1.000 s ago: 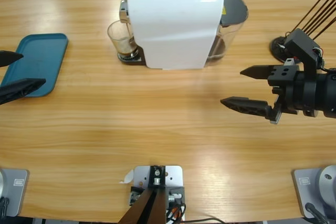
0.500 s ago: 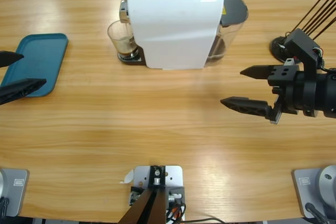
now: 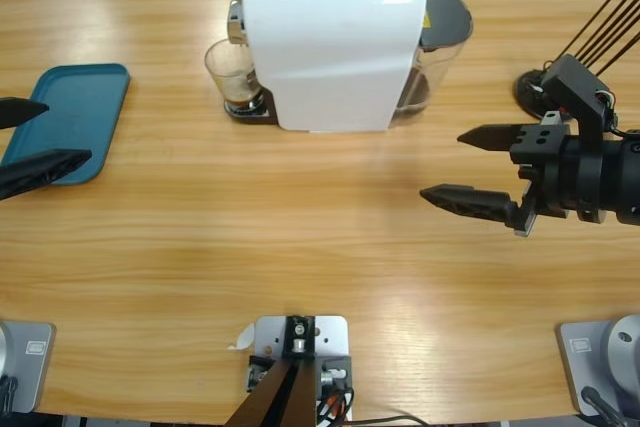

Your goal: Pour coffee

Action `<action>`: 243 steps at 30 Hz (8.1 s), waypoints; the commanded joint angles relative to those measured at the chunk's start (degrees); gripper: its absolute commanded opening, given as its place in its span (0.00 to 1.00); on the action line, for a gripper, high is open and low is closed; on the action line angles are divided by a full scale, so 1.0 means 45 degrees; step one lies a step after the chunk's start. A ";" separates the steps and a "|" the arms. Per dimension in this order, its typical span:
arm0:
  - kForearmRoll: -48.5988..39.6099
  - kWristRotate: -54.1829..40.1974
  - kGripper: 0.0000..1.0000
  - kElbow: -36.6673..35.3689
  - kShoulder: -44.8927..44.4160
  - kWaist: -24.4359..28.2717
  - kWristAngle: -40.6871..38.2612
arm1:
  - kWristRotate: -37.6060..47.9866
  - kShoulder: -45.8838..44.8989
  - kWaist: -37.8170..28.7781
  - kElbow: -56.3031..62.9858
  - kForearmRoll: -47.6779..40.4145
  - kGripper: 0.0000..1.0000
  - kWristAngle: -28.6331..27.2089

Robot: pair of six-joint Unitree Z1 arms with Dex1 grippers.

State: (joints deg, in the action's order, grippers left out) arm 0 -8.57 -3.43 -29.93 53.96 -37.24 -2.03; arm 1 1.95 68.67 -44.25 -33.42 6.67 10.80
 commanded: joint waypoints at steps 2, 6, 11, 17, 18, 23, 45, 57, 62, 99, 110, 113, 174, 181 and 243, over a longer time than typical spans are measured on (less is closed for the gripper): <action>0.0147 0.0214 0.89 0.0459 0.0289 -0.0084 0.0100 | 0.0210 0.0208 -0.0109 0.0415 -0.0076 0.90 -0.0134; 0.0147 0.0214 0.89 0.0459 0.0328 -0.0084 0.0061 | 0.0218 0.0290 -0.0109 0.0395 -0.0076 0.90 -0.0154; 0.0147 0.0214 0.88 0.0459 0.0332 -0.0084 0.0049 | 0.0249 0.0372 -0.0109 0.0395 -0.0076 0.90 -0.0134; 0.0163 0.0214 0.87 0.0459 0.0363 -0.0084 0.0022 | 0.0249 0.0478 -0.0109 0.0376 -0.0076 0.90 -0.0154; 0.0167 0.0214 0.87 0.0459 0.0387 -0.0084 0.0022 | 0.0246 0.0497 -0.0109 0.0376 -0.0076 0.90 -0.0169; 0.0167 0.0214 0.87 0.0459 0.0367 -0.0084 0.0022 | 0.0246 0.0521 -0.0109 0.0376 -0.0095 0.95 -0.0267; 0.5124 -0.1676 0.91 -0.0146 0.6535 -0.0084 -0.0545 | -0.0024 0.0287 -0.0109 0.0219 0.0081 1.00 -0.0544; 1.0561 -0.2477 0.90 0.0959 1.0746 -0.0084 -0.0162 | -0.0243 0.0470 -0.0109 0.0180 0.0081 1.00 -0.0525; 1.5175 -0.2391 0.88 0.2459 1.2414 -0.0084 -0.0154 | -0.0258 0.0537 -0.0109 0.0180 0.0081 1.00 -0.0505; 2.2163 -0.1114 0.88 0.3155 1.5473 0.0127 -0.1486 | -0.0278 0.0892 -0.0109 0.0102 0.0139 1.00 -0.0486; 2.2198 -0.1297 0.45 0.3037 1.5777 0.0463 -0.1467 | -0.0278 0.0931 -0.0109 0.0102 0.0139 1.00 -0.0486; 2.2206 -0.1313 0.27 0.2905 1.5891 0.0463 -0.1576 | -0.0278 0.0974 -0.0109 0.0102 0.0139 0.99 -0.0486; 2.1979 0.2164 0.00 0.7369 1.4074 0.2119 0.7764 | -0.0278 0.0708 -0.0109 0.0141 0.0120 0.98 -0.0330; 2.2003 0.2695 0.00 0.7373 1.5141 0.2607 0.8115 | -0.0278 0.0923 -0.0109 0.0102 0.0120 0.98 -0.0232; -0.1134 -0.0883 0.96 -0.5412 0.4031 0.1693 0.2002 | -0.0278 0.0470 -0.0109 0.0161 0.0147 0.99 -0.0369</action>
State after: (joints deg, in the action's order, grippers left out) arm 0 16.86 -4.62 -39.51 77.07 -28.15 9.47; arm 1 1.35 71.71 -44.28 -33.68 6.83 9.19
